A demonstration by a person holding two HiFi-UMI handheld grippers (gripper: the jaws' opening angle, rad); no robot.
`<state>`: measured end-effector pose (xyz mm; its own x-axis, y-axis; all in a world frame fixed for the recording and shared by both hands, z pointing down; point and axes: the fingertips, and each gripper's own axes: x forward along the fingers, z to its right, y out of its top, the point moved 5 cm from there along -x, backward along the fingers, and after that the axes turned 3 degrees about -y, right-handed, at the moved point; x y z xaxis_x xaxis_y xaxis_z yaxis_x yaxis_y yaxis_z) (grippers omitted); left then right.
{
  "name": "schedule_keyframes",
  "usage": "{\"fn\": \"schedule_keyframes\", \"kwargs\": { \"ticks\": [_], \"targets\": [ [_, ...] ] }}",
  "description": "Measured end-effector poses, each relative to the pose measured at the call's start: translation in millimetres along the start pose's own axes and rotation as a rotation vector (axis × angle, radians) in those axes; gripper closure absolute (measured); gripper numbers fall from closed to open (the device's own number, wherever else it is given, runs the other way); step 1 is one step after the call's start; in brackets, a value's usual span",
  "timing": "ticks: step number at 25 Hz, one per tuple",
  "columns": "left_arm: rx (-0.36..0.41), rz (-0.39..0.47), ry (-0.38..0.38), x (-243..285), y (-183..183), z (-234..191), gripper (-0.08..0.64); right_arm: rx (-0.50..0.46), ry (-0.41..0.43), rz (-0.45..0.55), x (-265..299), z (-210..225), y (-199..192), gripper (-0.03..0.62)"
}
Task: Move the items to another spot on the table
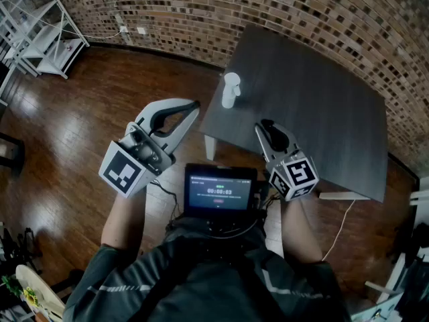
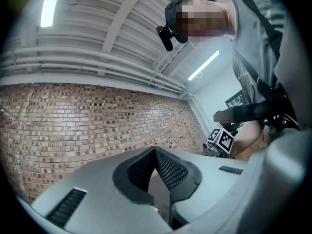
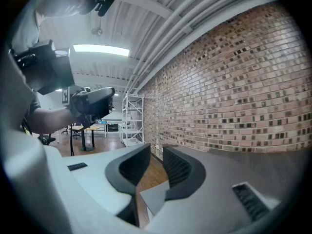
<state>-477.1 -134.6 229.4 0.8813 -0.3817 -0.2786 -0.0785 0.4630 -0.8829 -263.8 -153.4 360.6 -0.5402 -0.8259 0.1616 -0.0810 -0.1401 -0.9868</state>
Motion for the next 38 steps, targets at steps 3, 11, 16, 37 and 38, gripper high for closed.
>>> {"fn": "schedule_keyframes", "kwargs": {
  "ticks": [3, 11, 16, 37, 38],
  "targets": [
    [-0.016, 0.01, 0.007, -9.3, -9.3, -8.0, 0.563, 0.005, -0.012, -0.019, 17.1, -0.7, -7.8, 0.454],
    [-0.051, -0.005, 0.088, -9.2, -36.1, -36.9, 0.563, 0.02, -0.013, -0.078, 64.8, 17.5, -30.6, 0.387],
    [-0.056, -0.037, 0.109, 6.3, -56.3, -52.3, 0.563, 0.039, 0.004, -0.123, 100.9, 41.5, -61.6, 0.351],
    [-0.037, -0.127, 0.176, 25.0, -170.6, -78.5, 0.563, -0.006, 0.085, -0.145, 235.5, 81.1, -166.7, 0.279],
    [-0.036, -0.127, 0.176, 25.1, -172.3, -79.1, 0.563, -0.008, 0.087, -0.137, 239.4, 81.0, -166.6, 0.279]
  ]
}}
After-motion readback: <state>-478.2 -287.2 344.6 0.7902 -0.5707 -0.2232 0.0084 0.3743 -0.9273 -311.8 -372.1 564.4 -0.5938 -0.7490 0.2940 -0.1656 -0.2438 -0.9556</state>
